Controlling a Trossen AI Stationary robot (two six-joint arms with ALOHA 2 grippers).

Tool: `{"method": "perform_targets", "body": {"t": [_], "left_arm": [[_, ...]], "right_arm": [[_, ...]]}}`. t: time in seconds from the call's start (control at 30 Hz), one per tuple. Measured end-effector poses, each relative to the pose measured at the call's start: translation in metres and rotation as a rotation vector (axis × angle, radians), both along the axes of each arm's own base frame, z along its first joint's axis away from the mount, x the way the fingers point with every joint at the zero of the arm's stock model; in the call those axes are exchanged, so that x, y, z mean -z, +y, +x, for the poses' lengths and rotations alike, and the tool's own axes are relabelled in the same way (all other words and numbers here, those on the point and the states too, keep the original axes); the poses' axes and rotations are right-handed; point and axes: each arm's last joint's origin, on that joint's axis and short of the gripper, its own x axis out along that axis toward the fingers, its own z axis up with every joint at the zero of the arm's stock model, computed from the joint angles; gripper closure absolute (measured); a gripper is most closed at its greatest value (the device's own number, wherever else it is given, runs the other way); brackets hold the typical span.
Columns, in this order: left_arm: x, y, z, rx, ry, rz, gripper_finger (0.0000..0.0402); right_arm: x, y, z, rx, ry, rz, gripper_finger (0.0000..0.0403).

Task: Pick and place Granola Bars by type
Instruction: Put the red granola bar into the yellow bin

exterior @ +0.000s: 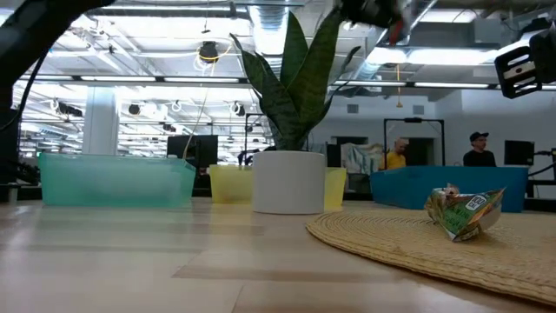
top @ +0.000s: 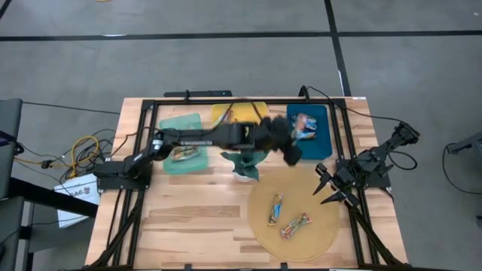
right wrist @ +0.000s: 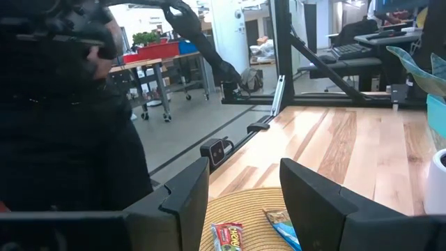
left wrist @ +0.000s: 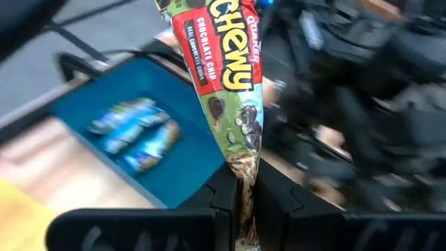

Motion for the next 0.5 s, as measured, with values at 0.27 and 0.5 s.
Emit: {"method": "perform_targets", "body": {"t": [0.27, 0.5], "left_arm": [[0.001, 0.083, -0.007, -0.058, 0.030, 0.017, 0.0381], [0.004, 0.132, -0.020, -0.084, 0.074, 0.011, 0.0381]], "right_arm": [[0.000, 0.000, 0.000, 0.000, 0.000, 0.000, 0.0234], [0.000, 0.000, 0.000, 0.000, 0.000, 0.000, 0.0234]]}}
